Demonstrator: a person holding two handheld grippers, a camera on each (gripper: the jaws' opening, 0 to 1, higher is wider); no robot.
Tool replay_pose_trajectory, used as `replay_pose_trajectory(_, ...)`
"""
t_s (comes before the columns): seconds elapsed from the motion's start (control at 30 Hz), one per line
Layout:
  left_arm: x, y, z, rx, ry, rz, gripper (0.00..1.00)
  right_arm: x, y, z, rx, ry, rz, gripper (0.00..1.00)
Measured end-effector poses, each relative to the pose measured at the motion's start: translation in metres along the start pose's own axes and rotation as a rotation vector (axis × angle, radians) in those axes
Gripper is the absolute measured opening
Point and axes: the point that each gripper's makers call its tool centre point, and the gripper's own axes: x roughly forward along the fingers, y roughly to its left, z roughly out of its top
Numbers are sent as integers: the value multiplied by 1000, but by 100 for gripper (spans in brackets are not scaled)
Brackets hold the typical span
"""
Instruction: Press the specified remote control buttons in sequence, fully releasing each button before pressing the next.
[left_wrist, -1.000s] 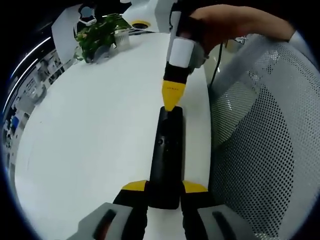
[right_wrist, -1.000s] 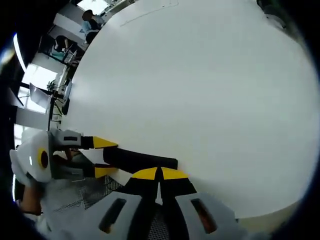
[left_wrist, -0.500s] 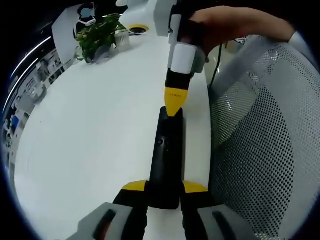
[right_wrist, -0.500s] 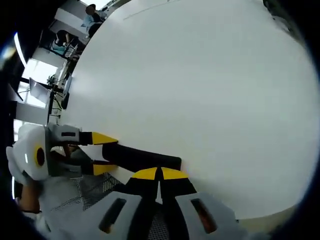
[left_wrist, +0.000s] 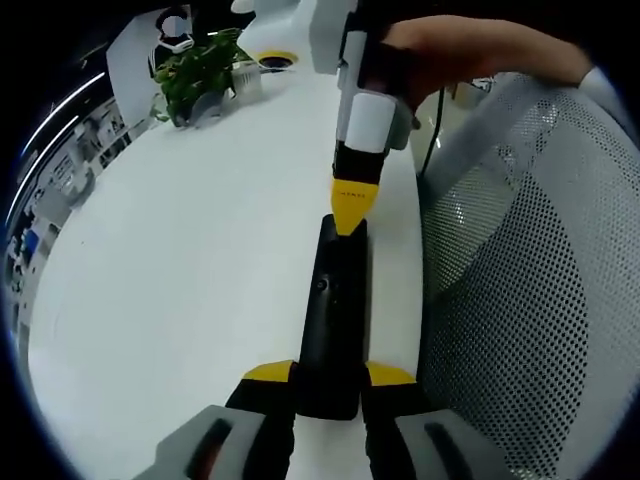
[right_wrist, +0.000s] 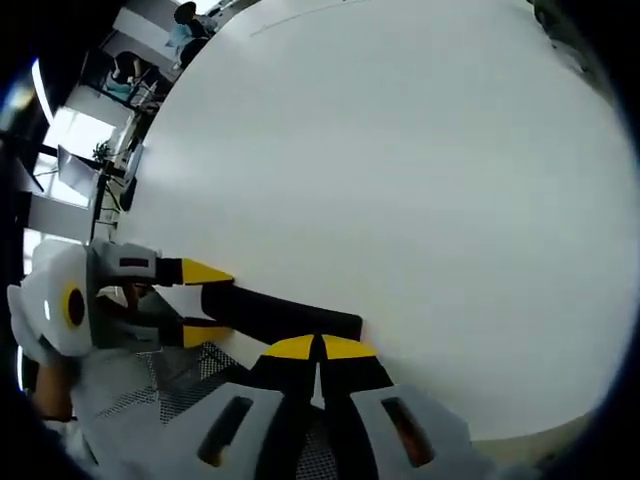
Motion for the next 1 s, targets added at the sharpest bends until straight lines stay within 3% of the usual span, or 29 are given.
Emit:
replay_pose_trajectory(0.33,0,0,0,1,1,1,25,0,-1,0,22,-8,5,0)
replay_pose_trajectory(0.53,0,0,0,1,1,1,25,0,-3,0,94,-12,45,0)
replay_pose_trajectory(1.0,0,0,0,-1,-1,2,25,1,7,-1,48,0,57,0)
